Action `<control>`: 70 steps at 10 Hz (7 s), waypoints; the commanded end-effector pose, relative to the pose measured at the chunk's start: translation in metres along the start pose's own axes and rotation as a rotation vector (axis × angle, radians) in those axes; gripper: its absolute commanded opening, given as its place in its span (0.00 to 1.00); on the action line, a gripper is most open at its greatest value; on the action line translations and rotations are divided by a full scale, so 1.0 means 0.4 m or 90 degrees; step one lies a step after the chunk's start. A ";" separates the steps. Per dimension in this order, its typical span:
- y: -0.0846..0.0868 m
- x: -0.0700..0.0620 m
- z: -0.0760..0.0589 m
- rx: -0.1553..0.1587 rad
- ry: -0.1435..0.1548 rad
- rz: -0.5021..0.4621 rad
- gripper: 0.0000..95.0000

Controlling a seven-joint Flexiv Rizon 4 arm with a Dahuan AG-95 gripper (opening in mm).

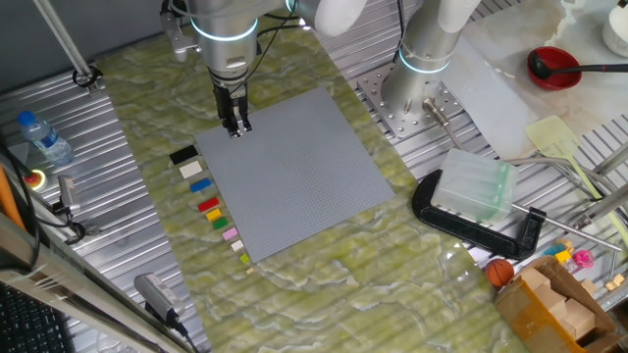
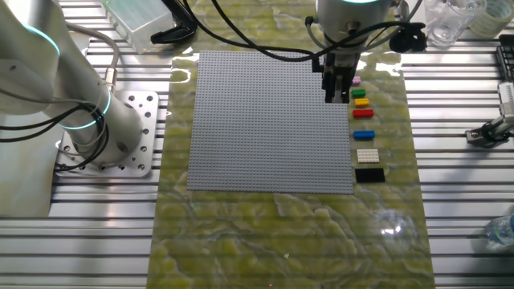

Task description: Build with small Lego blocks

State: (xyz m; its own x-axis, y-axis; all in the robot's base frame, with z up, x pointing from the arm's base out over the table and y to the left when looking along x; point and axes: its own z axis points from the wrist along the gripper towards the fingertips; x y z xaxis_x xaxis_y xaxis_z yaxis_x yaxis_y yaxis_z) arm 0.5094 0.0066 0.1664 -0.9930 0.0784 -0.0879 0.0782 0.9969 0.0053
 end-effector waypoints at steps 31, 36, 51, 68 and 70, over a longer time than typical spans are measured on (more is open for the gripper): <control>0.282 -0.114 0.122 0.038 -0.002 0.035 0.00; 0.328 -0.125 0.136 0.024 -0.004 0.016 0.00; 0.342 -0.227 0.201 0.050 0.007 -0.018 0.00; 0.341 -0.228 0.202 0.046 0.009 -0.010 0.00; 0.326 -0.239 0.202 0.035 0.019 -0.012 0.00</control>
State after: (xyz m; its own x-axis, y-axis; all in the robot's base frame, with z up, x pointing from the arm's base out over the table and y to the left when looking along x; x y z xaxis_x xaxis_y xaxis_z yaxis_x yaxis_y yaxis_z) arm 0.6200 0.1276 0.0953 -0.9957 0.0670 -0.0639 0.0707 0.9958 -0.0574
